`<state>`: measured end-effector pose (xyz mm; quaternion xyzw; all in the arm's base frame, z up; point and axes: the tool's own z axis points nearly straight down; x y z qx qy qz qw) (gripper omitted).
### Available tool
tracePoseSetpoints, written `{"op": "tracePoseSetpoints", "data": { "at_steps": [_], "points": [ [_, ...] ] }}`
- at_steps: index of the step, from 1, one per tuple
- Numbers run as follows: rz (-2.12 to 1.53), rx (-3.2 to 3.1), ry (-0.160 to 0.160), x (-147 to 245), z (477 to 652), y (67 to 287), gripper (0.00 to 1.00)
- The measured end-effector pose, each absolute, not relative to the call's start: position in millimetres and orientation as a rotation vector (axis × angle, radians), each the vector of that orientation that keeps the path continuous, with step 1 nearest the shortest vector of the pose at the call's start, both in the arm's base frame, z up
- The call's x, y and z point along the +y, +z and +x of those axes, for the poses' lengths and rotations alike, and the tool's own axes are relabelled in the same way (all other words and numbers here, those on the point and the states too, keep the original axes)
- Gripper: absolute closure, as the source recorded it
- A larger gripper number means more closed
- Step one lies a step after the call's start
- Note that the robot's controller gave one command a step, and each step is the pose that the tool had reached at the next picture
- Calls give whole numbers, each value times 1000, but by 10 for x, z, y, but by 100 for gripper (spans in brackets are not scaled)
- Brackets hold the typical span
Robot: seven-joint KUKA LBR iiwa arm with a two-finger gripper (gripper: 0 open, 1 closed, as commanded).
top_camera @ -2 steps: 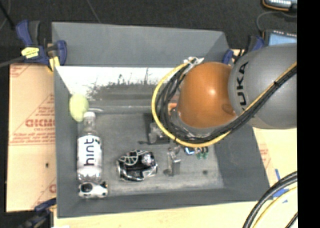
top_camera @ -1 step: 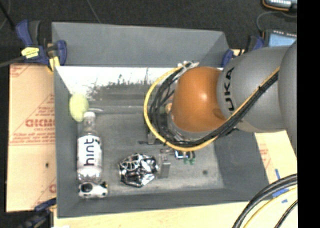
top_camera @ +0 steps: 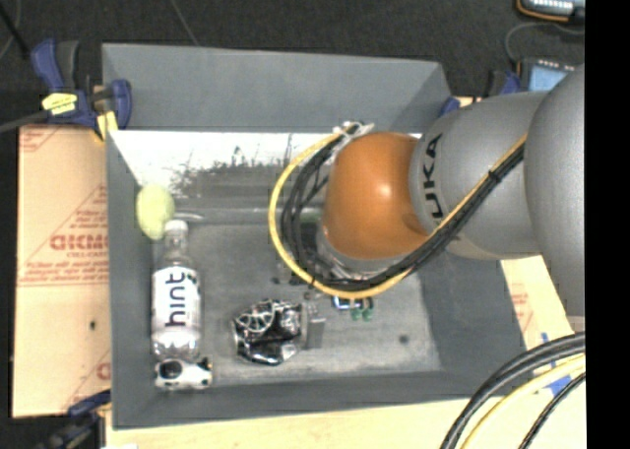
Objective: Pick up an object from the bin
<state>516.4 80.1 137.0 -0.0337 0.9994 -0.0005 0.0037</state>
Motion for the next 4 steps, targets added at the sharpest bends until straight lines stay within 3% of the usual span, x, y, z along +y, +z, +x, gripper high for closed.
{"op": "tracePoseSetpoints", "data": {
  "at_steps": [1, 2, 3, 4],
  "points": [
    [-529, 3091, -3, 816, 5119, 1232, 0],
    [-329, 3119, -1, 768, 5143, 1089, 0],
    [-930, 2978, -13, 1076, 5357, 801, 100],
    [-938, 2979, -11, 1104, 5364, 772, 100]
  ]
}}
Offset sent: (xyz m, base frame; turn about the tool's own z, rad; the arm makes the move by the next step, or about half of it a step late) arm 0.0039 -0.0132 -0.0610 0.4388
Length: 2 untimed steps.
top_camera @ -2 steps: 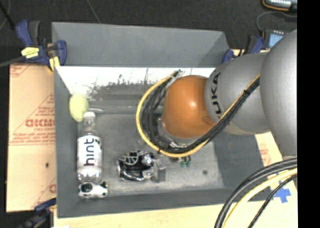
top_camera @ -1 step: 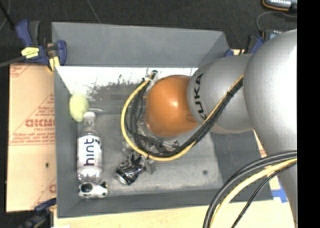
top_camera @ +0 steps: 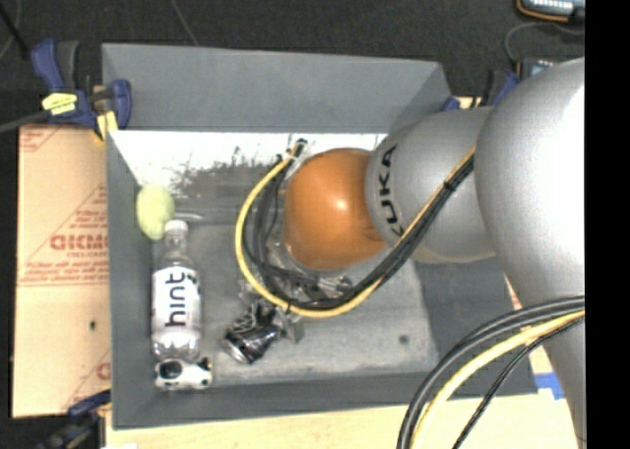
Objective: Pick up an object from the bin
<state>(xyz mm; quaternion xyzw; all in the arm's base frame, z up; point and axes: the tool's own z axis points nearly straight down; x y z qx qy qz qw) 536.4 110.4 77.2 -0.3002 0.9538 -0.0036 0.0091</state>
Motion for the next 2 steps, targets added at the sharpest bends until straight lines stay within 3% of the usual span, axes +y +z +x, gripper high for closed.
{"op": "tracePoseSetpoints", "data": {
  "at_steps": [1, 2],
  "points": [
    [-952, 2981, -8, 1094, 5291, 1055, 100],
    [-949, 2973, -11, 1087, 5316, 1490, 100]
  ]
}}
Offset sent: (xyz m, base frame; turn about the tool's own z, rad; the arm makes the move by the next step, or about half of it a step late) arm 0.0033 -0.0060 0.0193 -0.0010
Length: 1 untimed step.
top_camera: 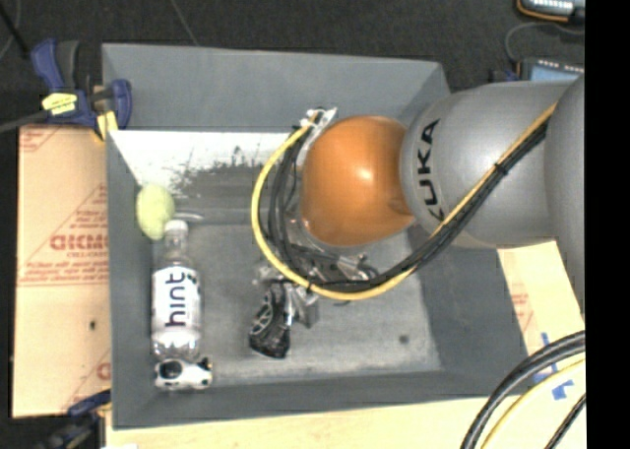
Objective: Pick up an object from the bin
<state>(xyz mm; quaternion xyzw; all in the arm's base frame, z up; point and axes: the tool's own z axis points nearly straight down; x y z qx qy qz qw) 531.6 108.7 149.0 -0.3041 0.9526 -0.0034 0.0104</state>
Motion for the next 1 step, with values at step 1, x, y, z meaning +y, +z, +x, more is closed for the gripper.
{"op": "tracePoseSetpoints", "data": {
  "at_steps": [1],
  "points": [
    [-976, 2971, -8, 1058, 5269, 1821, 100]
  ]
}}
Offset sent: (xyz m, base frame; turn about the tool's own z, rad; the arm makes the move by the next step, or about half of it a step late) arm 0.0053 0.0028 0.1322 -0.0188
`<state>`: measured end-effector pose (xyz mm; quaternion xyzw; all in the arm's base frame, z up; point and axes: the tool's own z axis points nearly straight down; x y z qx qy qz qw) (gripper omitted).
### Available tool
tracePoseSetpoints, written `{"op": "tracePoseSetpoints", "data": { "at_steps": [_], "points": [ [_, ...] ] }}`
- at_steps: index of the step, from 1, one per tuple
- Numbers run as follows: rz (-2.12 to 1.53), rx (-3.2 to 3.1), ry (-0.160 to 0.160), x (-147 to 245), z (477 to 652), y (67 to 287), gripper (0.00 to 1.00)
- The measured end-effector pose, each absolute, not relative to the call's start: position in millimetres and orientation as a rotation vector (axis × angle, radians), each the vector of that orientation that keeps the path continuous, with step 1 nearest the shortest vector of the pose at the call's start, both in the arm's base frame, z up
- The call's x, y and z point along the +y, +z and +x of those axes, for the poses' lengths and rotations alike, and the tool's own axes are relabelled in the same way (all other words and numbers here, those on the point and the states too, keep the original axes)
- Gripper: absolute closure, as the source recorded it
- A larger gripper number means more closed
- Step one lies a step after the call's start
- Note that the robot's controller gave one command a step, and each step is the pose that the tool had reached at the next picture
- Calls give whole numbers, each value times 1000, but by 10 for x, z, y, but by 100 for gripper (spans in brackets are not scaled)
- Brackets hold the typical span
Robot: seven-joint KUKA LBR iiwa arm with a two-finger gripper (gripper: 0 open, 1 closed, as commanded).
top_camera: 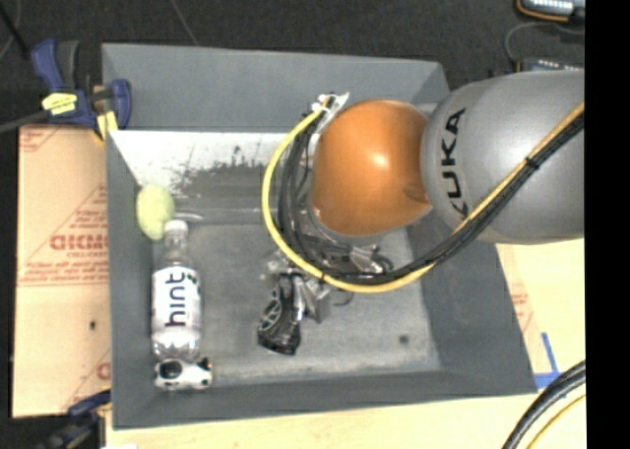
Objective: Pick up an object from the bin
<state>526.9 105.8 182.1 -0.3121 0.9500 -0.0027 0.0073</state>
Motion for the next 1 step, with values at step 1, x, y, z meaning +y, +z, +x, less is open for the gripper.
{"op": "tracePoseSetpoints", "data": {
  "at_steps": [1],
  "points": [
    [-975, 2971, -9, 1081, 5310, 2318, 100]
  ]
}}
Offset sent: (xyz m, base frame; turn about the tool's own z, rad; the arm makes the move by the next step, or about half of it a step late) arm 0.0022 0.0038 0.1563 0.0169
